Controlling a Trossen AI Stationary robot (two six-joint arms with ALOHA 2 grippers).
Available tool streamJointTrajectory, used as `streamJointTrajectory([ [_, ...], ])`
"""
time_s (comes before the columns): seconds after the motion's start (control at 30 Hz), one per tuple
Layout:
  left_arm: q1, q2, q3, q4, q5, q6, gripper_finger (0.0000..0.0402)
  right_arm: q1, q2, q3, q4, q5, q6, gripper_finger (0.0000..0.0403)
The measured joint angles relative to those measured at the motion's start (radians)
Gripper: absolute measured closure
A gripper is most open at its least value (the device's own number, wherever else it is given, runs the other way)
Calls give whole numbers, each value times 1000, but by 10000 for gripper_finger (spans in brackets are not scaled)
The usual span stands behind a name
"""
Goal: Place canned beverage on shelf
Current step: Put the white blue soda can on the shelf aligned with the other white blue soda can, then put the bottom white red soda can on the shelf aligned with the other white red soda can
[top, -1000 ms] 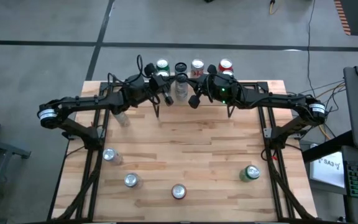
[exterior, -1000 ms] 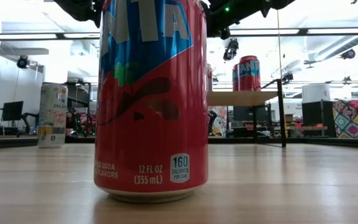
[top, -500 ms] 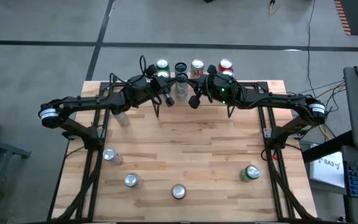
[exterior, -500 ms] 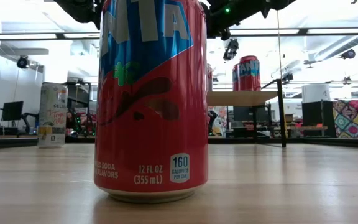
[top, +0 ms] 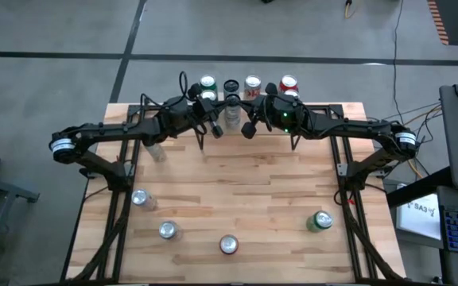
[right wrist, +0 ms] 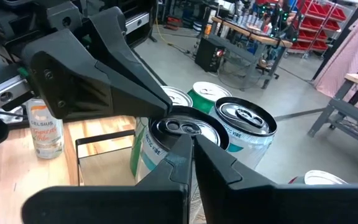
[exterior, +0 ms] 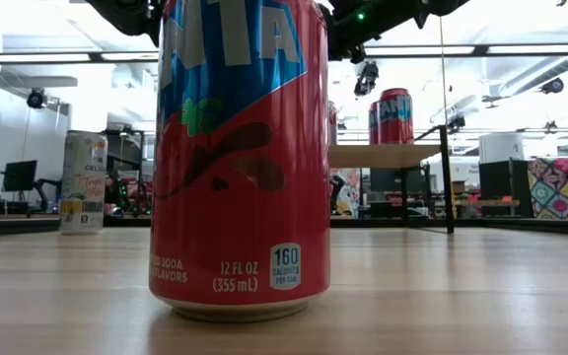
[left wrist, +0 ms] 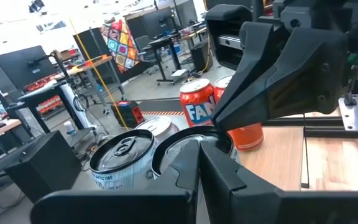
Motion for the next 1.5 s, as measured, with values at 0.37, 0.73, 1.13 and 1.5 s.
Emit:
streamJointTrajectory([
  [0.37, -26, -97, 0, -68, 0, 21, 402, 0, -57, 3, -13, 8, 6, 394],
  [0.73, -46, -218, -10, -188, 191, -23, 402, 0, -98, 58, -145, 0, 90, 394],
  [1.13, -61, -370, -198, -71, 235, -136, 402, 1, -55, 265, -573, 0, 168, 394],
  [1.5, -110, -494, -326, -17, 237, -214, 402, 35, -55, 286, -777, -107, 274, 394],
])
